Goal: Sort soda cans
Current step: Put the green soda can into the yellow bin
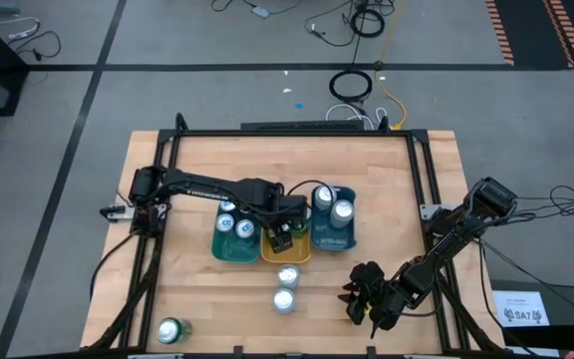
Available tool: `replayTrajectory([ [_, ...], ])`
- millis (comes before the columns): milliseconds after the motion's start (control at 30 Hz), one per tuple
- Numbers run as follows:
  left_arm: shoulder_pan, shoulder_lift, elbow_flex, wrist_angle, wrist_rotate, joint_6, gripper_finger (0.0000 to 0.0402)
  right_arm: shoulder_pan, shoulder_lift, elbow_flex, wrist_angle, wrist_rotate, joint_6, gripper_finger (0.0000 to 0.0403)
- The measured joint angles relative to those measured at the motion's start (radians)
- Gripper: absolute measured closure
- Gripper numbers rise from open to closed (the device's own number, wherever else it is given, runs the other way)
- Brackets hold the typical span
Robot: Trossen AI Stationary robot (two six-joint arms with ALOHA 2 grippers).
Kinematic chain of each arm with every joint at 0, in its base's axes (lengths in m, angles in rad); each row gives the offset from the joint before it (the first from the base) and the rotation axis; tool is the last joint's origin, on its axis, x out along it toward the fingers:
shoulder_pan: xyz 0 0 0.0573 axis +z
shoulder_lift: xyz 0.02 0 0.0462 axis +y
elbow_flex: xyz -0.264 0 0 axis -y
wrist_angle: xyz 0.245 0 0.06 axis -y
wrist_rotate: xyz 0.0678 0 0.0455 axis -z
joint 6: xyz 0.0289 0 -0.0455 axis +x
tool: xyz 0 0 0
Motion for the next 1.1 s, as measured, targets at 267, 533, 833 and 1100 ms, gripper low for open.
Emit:
replayTrajectory([
  [267,0.000,-0.001,0.002,0.047,0.015,0.021,0.0014,0.000,0.000,0.000,0.000,-0.003,0.000,0.0248],
  [533,0.013,-0.016,0.009,-0.015,0.015,0.009,0.0012,0.000,0.000,0.000,0.004,-0.004,0.000,0.0248],
  [833,0.011,-0.111,0.120,-0.140,0.007,-0.043,0.0013,0.000,0.000,0.000,0.005,-0.005,-0.009,0.0248],
  [1100,-0.053,-0.245,0.149,-0.258,-0.036,-0.234,0.0013,0.000,0.000,0.000,0.004,-0.005,-0.064,0.0248],
])
